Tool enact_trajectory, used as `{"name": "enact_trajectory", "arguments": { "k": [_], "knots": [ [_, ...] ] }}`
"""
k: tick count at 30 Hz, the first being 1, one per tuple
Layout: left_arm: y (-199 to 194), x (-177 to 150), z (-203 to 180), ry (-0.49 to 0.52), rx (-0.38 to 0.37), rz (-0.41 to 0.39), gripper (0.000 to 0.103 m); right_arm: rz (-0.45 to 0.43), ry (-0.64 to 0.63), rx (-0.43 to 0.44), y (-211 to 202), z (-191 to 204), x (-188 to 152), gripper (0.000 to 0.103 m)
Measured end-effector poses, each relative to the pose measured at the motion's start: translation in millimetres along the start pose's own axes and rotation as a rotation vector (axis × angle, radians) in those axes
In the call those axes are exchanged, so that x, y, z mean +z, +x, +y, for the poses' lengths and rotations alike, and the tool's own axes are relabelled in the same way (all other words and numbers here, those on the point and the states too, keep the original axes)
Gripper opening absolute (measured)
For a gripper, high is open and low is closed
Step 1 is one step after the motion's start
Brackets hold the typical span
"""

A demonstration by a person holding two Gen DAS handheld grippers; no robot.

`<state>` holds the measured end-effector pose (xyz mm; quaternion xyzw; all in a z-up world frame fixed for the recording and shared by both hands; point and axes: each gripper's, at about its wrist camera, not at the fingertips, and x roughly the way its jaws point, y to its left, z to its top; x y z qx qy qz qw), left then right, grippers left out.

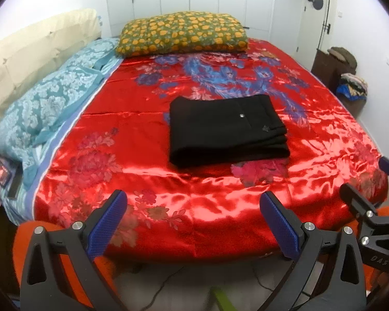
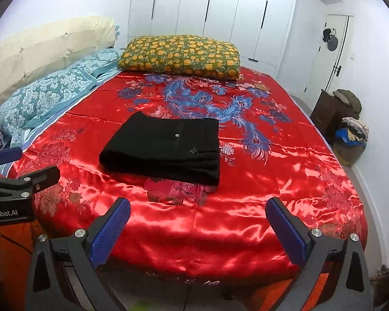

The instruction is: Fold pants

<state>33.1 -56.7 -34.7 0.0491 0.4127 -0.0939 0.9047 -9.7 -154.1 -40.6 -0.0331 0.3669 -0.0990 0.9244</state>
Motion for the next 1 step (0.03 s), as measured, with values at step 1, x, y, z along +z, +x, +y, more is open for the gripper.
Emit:
{"name": "enact_trajectory", "arguments": {
  "k": [1],
  "knots": [
    [-0.8,-0.4,-1.0,0.006,0.008,-0.006,0.102,0.000,0.002,0.000,0.5,-0.1,-0.2,0.103]
  ]
}}
